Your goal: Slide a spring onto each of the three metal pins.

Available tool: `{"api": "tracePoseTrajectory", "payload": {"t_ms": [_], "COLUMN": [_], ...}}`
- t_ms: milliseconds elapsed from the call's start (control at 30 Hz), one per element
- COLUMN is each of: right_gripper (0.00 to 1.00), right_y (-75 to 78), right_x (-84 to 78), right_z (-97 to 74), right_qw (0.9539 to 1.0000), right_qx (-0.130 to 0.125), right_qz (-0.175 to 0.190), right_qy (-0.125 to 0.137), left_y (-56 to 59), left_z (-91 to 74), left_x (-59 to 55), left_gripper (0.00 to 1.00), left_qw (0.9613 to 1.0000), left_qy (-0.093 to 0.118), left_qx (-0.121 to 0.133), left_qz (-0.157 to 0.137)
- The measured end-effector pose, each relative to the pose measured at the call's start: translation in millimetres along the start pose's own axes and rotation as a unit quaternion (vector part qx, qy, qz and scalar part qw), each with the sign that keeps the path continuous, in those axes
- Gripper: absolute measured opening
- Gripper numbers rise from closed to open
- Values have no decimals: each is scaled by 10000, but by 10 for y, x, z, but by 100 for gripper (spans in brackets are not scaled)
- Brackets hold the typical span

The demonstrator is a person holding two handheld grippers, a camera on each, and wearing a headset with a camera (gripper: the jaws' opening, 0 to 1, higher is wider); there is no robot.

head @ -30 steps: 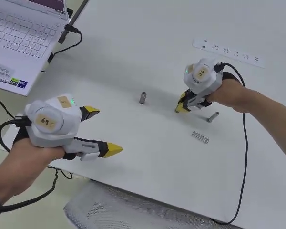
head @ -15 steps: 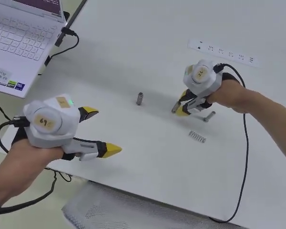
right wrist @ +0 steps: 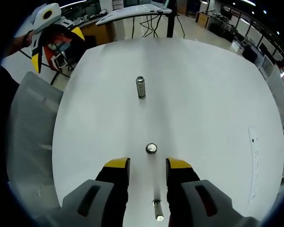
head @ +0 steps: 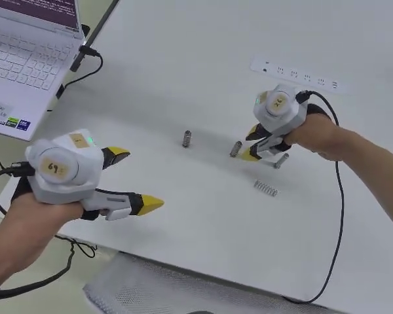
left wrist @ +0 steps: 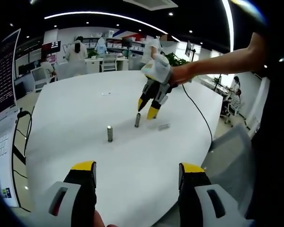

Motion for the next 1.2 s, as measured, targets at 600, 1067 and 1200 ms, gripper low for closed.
{"api": "tracePoseTrajectory", "payload": {"t_ms": [600,1067,1200], "right_gripper": [30,32,34], "right_y": [91,63,28], "right_x": [-55,-117,-169], "right_z": [-284,-407,-447], "right_qw": [9851,9668,9615], "right_qx": [-605,-841,-860], "right_qz": [1394,2049,2238], "right_qy": [810,1274,1340], "left_y": [-33,-22,-23], "left_z": [-3,-12,-15], "left_x": [91,126,146], "left_gripper": [67,67,66], "left_qw": [9998,9998,9997], "left_qy": [145,173,191], "left_qx": [106,137,141], "left_qz": [-13,-5,1]}}
Point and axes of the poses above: the centre of the closed fingertips' face, and the gripper's own axes: z roughly forward along the fingers, y roughly to its right, x roughly out of its top, the point moved 4 cm from there along -z, roughly backward along the fingers, and after that the axes turned 13 degrees about -x, right-handed, at the moved point
